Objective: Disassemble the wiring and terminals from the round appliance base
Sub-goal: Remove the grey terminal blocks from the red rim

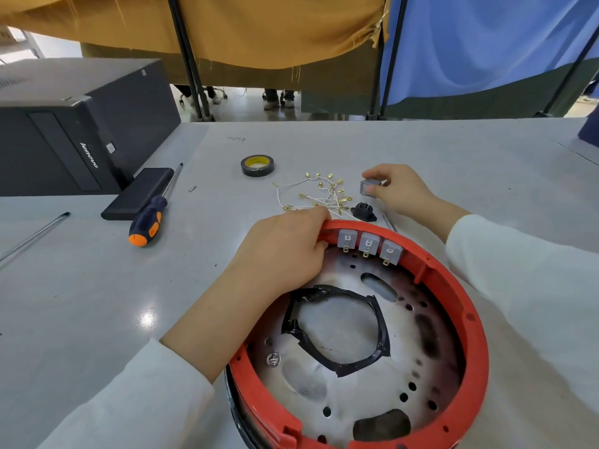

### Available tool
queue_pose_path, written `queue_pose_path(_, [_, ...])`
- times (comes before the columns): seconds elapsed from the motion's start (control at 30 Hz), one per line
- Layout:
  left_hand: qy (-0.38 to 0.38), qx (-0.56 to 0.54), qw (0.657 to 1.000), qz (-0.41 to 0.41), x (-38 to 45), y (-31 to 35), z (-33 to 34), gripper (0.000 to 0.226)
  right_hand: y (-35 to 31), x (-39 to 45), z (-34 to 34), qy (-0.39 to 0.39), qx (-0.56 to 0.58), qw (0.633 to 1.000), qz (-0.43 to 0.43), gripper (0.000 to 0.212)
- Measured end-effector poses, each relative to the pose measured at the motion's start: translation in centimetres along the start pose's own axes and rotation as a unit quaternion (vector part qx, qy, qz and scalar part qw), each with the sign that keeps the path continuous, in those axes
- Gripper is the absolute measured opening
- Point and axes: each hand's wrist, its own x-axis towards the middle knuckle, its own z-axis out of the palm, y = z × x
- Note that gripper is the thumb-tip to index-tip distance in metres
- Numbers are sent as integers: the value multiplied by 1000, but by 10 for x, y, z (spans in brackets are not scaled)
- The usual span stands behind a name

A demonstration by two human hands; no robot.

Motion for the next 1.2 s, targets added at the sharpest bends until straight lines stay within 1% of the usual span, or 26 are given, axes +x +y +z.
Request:
queue_pose_path(0.1, [-1,4,1000,3,1,-1,1,11,12,2,5,-13,-61,998,15,40])
queue_pose_path(0.17, [-3,7,1000,4,2,-1,1,11,14,-1,3,-21,-63,998,17,42])
queue_pose_path(0.27, [-8,9,1000,4,2,0,1,11,7,-5,-7,-3,-24,1000,10,41])
queue_pose_path(0.33, [-15,8,1000,-6,2,-1,1,9,-5,-11,-16,19,26,999,0,31])
queue_pose_path(0.37, [-18,6,1000,-21,3,-1,0,6,-13,-15,-20,18,50,999,-5,25])
queue_pose_path(0.4, [-22,5,999,-36,2,-2,-1,1,-21,-19,-24,1,64,998,-10,20])
queue_pose_path(0.47, [-29,8,997,-65,1,-1,-3,10,-42,-32,-29,-67,50,996,-26,15])
queue_pose_path(0.5, [-29,10,996,-79,0,1,-4,10,-51,-40,-30,-108,35,993,-34,15])
queue_pose_path(0.53, [-28,13,995,-93,-1,4,-6,9,-59,-49,-30,-147,17,988,-43,16])
queue_pose_path(0.6, [-29,29,992,-123,-4,8,-8,15,-71,-66,-28,-208,-35,975,-69,26])
queue_pose_path(0.67, [-36,43,986,-154,-9,11,-10,21,-77,-80,-21,-248,-100,959,-97,31])
queue_pose_path(0.73, [-47,48,982,-179,-16,10,-13,21,-78,-91,-14,-239,-154,950,-133,32])
queue_pose_path(0.77, [-60,50,980,-186,-19,9,-14,20,-78,-94,-11,-232,-161,947,-152,31])
queue_pose_path(0.83, [-109,39,977,-180,-21,4,-19,19,-78,-98,-8,-237,-166,940,-182,31])
queue_pose_path(0.9, [-165,0,974,-153,-16,1,-25,31,-79,-102,-5,-229,-162,940,-193,32])
queue_pose_path(0.93, [-173,-24,975,-134,-12,2,-27,39,-79,-104,-4,-215,-158,942,-202,30])
queue_pose_path(1.0, [-141,-58,985,-82,-7,7,-26,44,-77,-108,0,-172,-164,943,-234,22])
queue_pose_path(1.07, [-107,-59,991,-44,-8,12,-22,44,-74,-112,4,-138,-187,938,-256,17])
queue_pose_path(1.13, [-87,-65,993,-38,-13,10,-16,46,-73,-114,5,-125,-190,940,-254,22])
queue_pose_path(1.2, [-73,-86,993,-40,-16,7,-15,43,-72,-114,5,-122,-189,940,-257,23])
